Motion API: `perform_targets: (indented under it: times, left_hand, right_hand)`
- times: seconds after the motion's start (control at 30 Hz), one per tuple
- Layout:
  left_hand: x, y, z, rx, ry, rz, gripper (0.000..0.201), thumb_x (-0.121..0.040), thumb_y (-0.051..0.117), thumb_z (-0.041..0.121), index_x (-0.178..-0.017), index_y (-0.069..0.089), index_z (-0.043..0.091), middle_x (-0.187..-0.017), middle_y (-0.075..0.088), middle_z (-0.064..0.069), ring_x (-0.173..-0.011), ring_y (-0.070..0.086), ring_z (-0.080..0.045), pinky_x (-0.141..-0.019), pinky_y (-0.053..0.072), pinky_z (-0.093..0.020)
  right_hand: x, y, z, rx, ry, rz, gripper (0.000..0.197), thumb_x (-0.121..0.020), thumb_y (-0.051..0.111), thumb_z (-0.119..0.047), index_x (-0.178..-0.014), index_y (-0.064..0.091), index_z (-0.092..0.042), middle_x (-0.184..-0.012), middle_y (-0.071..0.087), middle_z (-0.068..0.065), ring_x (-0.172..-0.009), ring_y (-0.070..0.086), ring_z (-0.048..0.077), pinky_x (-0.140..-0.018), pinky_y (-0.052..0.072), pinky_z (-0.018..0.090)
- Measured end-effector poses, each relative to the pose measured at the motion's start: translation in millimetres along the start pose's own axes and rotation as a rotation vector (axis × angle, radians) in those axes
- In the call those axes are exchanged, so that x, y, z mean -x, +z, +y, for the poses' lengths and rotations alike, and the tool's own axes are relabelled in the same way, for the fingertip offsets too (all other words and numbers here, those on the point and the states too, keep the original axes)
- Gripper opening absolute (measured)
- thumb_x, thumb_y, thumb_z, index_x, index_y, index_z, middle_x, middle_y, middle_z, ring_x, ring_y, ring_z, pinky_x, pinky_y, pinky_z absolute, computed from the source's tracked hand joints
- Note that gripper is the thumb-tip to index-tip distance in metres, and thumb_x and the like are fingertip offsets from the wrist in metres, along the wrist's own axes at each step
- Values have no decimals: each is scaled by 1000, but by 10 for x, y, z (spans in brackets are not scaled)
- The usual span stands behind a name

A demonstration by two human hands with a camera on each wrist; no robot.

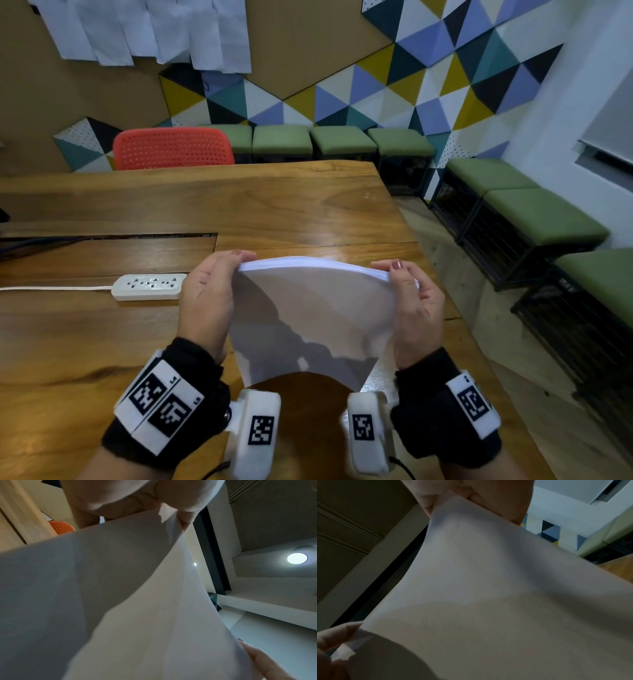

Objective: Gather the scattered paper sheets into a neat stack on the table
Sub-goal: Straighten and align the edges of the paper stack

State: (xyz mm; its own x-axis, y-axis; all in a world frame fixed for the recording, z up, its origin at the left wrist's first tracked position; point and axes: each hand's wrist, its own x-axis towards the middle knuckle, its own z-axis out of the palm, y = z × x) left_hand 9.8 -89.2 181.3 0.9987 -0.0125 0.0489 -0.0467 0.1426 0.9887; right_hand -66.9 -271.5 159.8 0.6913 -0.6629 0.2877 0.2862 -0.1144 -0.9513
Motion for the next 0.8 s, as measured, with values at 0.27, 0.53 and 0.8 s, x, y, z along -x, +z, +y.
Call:
perform_targets:
  times: [0.27, 0.53, 0.8]
  left_hand:
    - [-5, 19, -19, -14, 17, -13, 22, -91, 48, 25, -83, 66, 14, -85, 58, 11, -71, 56, 13, -62, 45, -9]
    - [-33, -23, -51, -24, 14, -31, 30, -89, 45, 35, -83, 68, 18, -90, 62, 3, -91, 55, -7, -77, 40, -30]
    - [0, -98, -107, 7, 64, -156, 47, -65, 52, 71, -85, 68, 32, -84, 64, 1, -72, 60, -8, -60, 46, -24]
  right_hand:
    - [13, 7, -4, -36, 50, 1, 34, -82, 42, -29, -75, 64, -4, -74, 63, -1, -69, 57, 14, -53, 45, 21]
    - [-6, 11, -24, -55, 72, -5, 34, -80, 41, -29, -72, 65, -6, -72, 63, -3, -71, 58, 15, -54, 45, 23]
    - [41, -26, 11, -18, -38, -62, 55, -75, 45, -64, -95, 63, -16, -85, 64, -12, -77, 58, 1, -63, 45, 17]
